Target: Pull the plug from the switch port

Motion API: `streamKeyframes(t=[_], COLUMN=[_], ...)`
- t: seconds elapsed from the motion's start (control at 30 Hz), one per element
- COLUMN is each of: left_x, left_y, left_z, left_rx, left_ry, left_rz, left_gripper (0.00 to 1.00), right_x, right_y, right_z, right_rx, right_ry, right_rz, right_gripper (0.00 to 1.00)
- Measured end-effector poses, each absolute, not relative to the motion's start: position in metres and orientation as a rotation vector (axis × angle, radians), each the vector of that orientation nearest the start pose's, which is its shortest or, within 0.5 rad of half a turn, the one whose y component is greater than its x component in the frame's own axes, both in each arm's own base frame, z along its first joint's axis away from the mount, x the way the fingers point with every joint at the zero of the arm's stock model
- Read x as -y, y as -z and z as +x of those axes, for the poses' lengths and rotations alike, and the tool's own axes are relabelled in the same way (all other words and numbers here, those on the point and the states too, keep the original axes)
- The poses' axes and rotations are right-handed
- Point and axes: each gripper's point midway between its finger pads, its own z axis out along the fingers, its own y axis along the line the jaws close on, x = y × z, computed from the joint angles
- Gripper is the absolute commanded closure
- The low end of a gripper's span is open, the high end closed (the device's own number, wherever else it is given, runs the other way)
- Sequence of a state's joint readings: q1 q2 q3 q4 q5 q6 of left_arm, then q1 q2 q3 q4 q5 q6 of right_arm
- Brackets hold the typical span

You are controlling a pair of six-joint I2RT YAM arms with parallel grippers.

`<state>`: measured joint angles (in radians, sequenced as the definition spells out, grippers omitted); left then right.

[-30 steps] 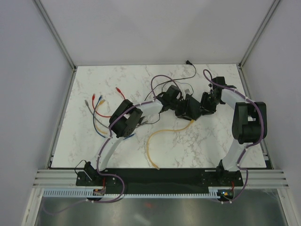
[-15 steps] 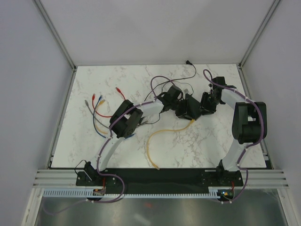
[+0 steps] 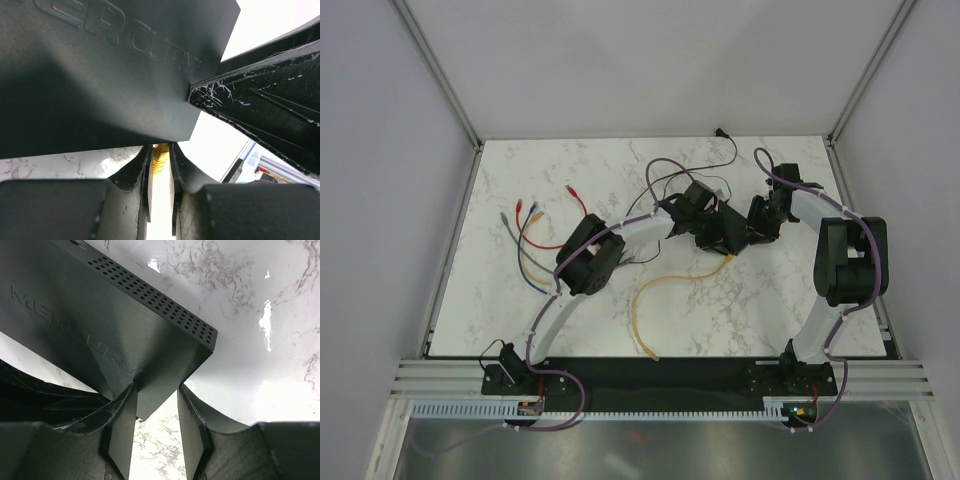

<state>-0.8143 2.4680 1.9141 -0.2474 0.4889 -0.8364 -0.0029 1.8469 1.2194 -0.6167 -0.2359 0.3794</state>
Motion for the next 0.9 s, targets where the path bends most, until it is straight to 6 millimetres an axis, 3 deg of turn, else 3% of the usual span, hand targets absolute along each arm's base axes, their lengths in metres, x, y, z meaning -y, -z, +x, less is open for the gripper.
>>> streamKeyframes(t=[0.07,0.33,0.67,0.9], left_x=[0.508,0.509,0.508,0.498], left_y=[-0.027,-0.028,-0.026,-0.021], left_z=[0.329,0.328,0.326,0.303], left_rx=[-2.694,-2.716,-2.672,-2.664], left_ry=[1.245,1.239,1.269,1.326], left_rz=[0.238,0.241,0.383,0.487], left_gripper=[0.98,0.98,0.98,0.98], right_x=[-0.055,-0.055,-0.055,-0.055], right_y=[-0.031,-0.031,-0.031,-0.031], right_z=[0.366,0.367,0.367,0.367], right_rx=[-2.795,-2.792,-2.79,-2.789], right_ry=[-0.414,-0.39,-0.384,-0.384], right_rz=[0.487,0.509,0.533,0.54], right_gripper=[0.55,0.57,0.57,0.57])
